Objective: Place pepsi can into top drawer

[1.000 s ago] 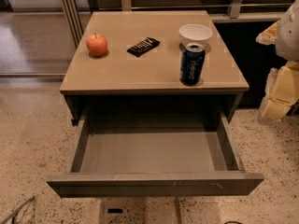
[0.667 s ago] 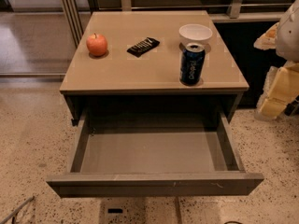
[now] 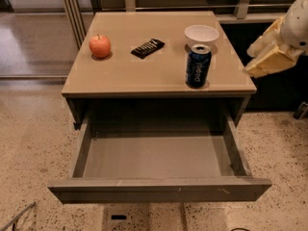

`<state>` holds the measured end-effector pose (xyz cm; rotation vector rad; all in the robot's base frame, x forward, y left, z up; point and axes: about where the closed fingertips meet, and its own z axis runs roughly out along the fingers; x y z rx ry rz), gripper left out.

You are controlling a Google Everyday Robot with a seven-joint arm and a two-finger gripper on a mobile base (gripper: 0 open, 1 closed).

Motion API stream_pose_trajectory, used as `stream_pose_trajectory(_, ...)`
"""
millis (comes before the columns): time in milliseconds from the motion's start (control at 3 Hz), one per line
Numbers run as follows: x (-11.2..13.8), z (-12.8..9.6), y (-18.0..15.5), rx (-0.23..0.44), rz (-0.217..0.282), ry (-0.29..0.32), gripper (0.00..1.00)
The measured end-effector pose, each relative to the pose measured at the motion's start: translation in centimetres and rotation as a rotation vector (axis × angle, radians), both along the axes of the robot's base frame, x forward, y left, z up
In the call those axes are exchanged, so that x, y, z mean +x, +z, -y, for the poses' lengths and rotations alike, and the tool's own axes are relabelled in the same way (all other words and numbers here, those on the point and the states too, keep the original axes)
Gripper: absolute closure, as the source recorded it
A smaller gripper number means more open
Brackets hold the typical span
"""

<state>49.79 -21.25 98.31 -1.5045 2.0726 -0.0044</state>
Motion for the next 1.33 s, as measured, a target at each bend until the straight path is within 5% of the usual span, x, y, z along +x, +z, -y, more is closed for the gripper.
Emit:
stream_pose_trajectory(333, 5.0, -1.0, 0.7, 0.176, 0.136, 0.014, 0.81)
stream_pose_trajectory(667, 6.3, -1.3, 1.5, 0.205, 0.185, -0.001, 0.78)
stream_pose_trajectory(1333, 7.6, -2.2, -0.7, 0.218, 0.201, 0.005, 0.31)
